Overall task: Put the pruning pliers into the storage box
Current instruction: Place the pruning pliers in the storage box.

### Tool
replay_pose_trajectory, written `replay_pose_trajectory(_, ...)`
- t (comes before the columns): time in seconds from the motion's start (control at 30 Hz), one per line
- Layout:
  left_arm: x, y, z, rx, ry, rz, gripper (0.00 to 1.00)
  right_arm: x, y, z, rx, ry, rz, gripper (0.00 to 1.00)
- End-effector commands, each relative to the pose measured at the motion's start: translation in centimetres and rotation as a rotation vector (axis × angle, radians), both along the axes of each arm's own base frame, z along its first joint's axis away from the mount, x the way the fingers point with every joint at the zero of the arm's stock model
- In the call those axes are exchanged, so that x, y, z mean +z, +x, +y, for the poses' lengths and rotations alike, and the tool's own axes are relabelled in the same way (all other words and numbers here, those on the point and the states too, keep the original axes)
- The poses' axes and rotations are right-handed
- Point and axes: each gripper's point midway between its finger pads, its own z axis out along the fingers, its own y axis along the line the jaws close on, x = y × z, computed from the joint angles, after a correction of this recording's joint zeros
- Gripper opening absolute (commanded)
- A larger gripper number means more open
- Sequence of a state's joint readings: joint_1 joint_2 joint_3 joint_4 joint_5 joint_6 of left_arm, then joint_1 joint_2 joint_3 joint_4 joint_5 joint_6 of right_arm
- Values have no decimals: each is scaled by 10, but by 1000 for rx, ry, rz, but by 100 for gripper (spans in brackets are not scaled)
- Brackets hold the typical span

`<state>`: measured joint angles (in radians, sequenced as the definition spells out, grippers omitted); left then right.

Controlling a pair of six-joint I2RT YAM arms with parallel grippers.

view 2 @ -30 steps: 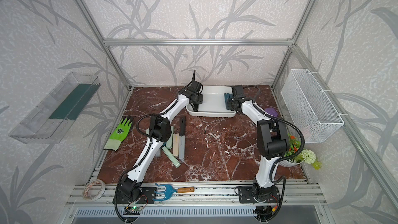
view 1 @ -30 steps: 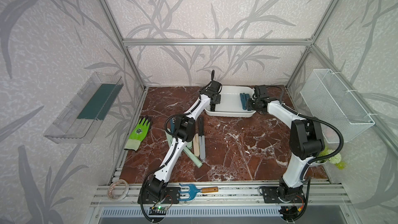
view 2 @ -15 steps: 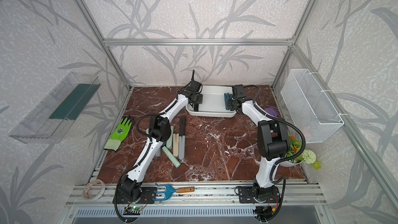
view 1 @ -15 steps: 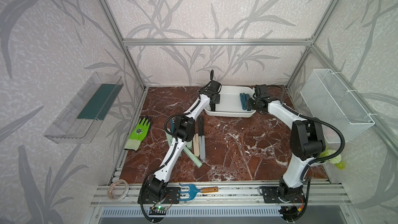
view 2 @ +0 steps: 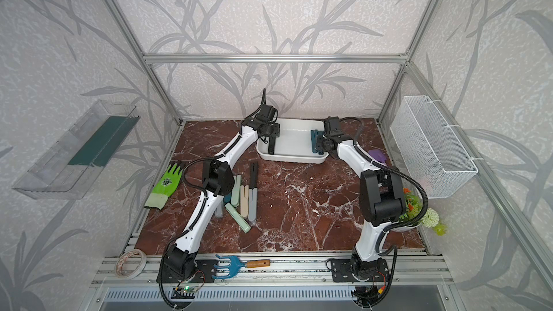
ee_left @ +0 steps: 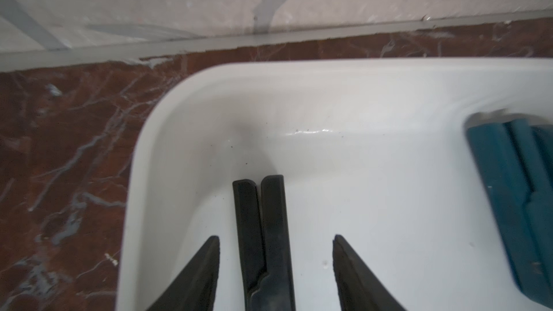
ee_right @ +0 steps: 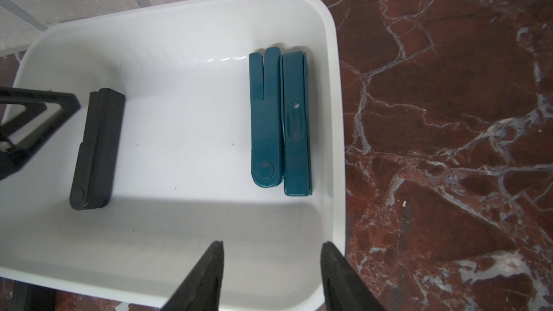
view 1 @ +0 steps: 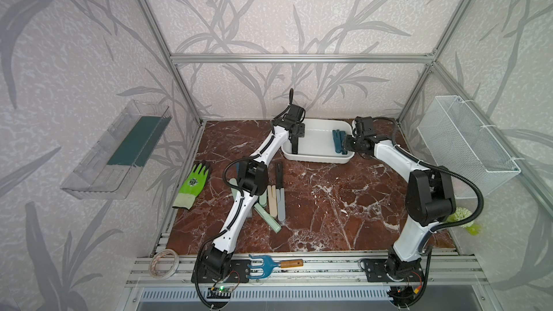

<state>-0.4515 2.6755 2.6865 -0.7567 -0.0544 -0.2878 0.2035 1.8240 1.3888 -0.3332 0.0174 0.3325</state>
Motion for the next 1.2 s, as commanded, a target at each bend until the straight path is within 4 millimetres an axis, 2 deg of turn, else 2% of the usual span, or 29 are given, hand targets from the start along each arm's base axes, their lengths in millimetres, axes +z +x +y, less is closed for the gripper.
replay_pose_trajectory(0.0, 58, -18, -4, -40, -11, -42, 56, 14, -4, -2, -3, 8, -30, 53)
replay_pose_trajectory(0.03, 56, -27, -7, -48, -14, -14, 51, 14, -4, -2, -4, 11, -31, 53)
replay_pose_trajectory(0.13, 35, -55, -8, -40, 28, 84, 44, 15, -6, -2, -4, 15, -34, 52)
replay_pose_trajectory(0.27, 20, -83, -7, -12, 23, 148, 42, 17, -7, -1, 1, 19, -36, 52)
replay_pose_trajectory(0.37, 9, -95, -2, 9, 46, 174, 42, 16, -8, -1, 0, 25, -34, 52)
replay_pose_trajectory(0.57, -31, -95, 4, 41, 84, 248, 39, 11, -9, 0, -4, 38, -25, 51)
replay_pose_trajectory(0.8, -51, -93, 2, 50, 81, 290, 38, 9, -10, -2, -9, 22, -21, 51)
replay_pose_trajectory(1.17, -77, -76, 5, 66, 64, 327, 37, 7, -7, -1, -12, 32, -18, 50)
